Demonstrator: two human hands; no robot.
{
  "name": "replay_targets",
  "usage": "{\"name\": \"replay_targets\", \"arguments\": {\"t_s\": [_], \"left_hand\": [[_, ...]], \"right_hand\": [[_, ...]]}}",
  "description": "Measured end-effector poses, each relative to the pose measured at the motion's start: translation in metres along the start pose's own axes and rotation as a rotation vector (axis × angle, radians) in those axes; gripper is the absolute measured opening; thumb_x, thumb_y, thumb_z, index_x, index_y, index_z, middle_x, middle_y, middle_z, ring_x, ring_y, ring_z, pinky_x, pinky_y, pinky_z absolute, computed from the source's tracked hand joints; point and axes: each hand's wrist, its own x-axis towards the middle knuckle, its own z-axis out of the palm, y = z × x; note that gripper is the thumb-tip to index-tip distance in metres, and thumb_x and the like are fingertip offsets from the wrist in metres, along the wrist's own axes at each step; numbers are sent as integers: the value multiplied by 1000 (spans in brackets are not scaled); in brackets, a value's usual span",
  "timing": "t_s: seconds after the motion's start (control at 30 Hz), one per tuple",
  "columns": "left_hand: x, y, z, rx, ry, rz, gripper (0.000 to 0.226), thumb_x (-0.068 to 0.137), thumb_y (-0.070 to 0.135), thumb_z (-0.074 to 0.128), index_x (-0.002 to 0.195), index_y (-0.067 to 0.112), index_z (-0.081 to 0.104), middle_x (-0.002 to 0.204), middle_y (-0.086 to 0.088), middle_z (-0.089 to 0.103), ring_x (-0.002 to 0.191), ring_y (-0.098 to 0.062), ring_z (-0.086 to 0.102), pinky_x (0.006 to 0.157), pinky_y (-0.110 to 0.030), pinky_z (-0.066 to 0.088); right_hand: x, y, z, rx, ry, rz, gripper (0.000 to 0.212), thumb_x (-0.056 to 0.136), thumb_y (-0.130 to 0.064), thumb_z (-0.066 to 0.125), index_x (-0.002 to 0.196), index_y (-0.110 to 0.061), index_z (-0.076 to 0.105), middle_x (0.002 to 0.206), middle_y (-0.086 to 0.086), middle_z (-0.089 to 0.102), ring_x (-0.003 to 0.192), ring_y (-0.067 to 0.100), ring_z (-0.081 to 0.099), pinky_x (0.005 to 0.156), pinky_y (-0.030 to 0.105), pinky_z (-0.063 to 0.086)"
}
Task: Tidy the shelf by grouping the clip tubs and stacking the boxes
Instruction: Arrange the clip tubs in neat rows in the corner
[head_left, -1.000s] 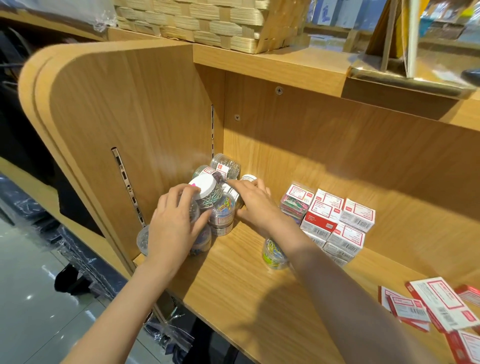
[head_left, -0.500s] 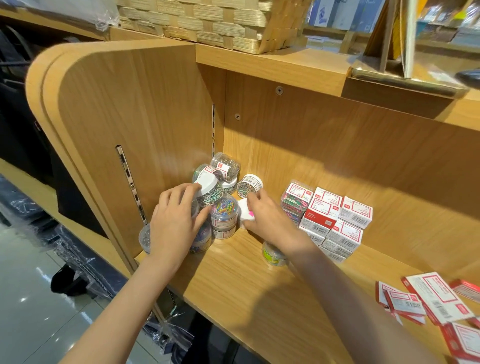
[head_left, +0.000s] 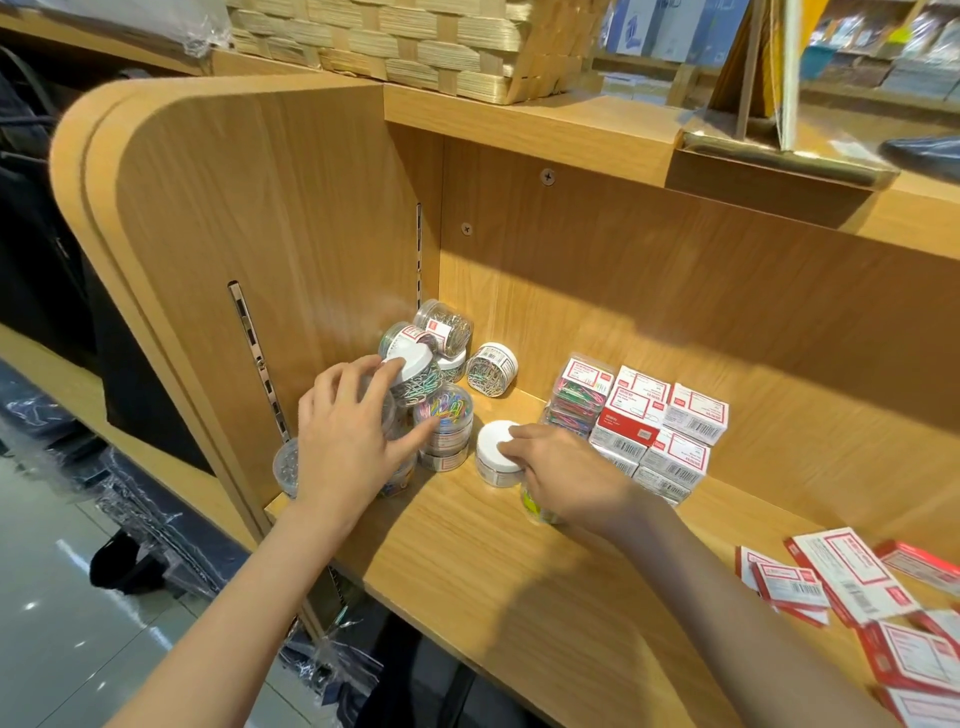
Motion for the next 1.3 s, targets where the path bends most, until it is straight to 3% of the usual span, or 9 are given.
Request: {"name": "replay_targets", "arguments": {"t_s": [0.1, 0.23, 0.37, 0.63, 0.83, 1.03, 1.13, 1.23, 1.3], "left_hand": [[0, 3, 1, -1, -3, 4, 68, 73, 66, 48, 122, 20, 54, 119, -2, 56, 107, -27, 45, 81, -43, 41], [2, 5, 2, 5, -20, 15, 70, 74, 68, 44, 124, 20, 54, 116, -2, 57, 104, -26, 46, 77, -40, 43], [2, 1, 3, 8, 7, 22, 67, 75, 67, 46, 120, 20, 57, 110, -2, 59, 99, -26, 49, 69, -37, 45], [1, 0, 4, 16, 11, 16, 65, 75, 67, 47, 120, 21, 57, 110, -3, 58, 98, -27, 50, 69, -37, 47], [0, -3, 4, 14, 11, -5, 65, 76, 67, 44, 119, 21, 59, 112, -5, 58, 99, -28, 49, 67, -37, 46], [1, -1, 4, 15, -4, -14, 63, 77, 65, 42, 118, 20, 58, 113, -8, 57, 100, -30, 48, 67, -39, 47], [1, 0, 3, 22, -7, -10, 63, 77, 65, 42, 118, 20, 58, 112, -8, 56, 98, -30, 50, 67, -39, 47], [1, 0, 3, 26, -3, 3, 62, 77, 64, 42, 118, 19, 58, 111, -8, 56, 96, -31, 51, 65, -39, 46], [1, 1, 3, 25, 1, 12, 62, 78, 63, 43, 117, 18, 59, 110, -9, 57, 95, -31, 51, 65, -39, 46]], "right_hand": [[-8, 3, -11, 62, 54, 19, 31, 81, 5, 41, 98, -7, 63, 111, 11, 58, 106, 30, 55, 87, 36, 45], [28, -14, -35, 297, 328, 125, 54, 88, 8, 38, 139, -9, 37, 141, 8, 42, 129, 23, 38, 103, 27, 28], [78, -18, -25, 304, 208, 285, 68, 84, 15, 39, 146, -7, 17, 154, 11, 15, 141, 26, 16, 113, 34, 16], [91, -24, -14, 165, 204, 421, 37, 79, 18, 50, 113, 4, 51, 120, 19, 38, 112, 35, 44, 95, 46, 44], [79, -28, -30, 161, 206, 353, 54, 80, 12, 55, 127, -4, 36, 127, 18, 28, 102, 38, 50, 76, 37, 42], [43, -30, -77, 57, 290, 220, 39, 83, -7, 61, 115, -3, 38, 114, 17, 53, 105, 36, 53, 70, 33, 33], [4, -24, -83, 138, 325, 73, 39, 78, -32, 65, 101, -11, 42, 98, 5, 53, 95, 25, 48, 67, 30, 28], [-28, -28, -56, 156, 220, -92, 53, 66, -61, 50, 96, -17, 44, 91, -7, 41, 86, 11, 32, 68, 26, 24], [-36, -33, -25, 80, 205, -146, 44, 71, -44, 58, 101, -14, 45, 97, -2, 43, 87, 11, 30, 74, 26, 30]]}}
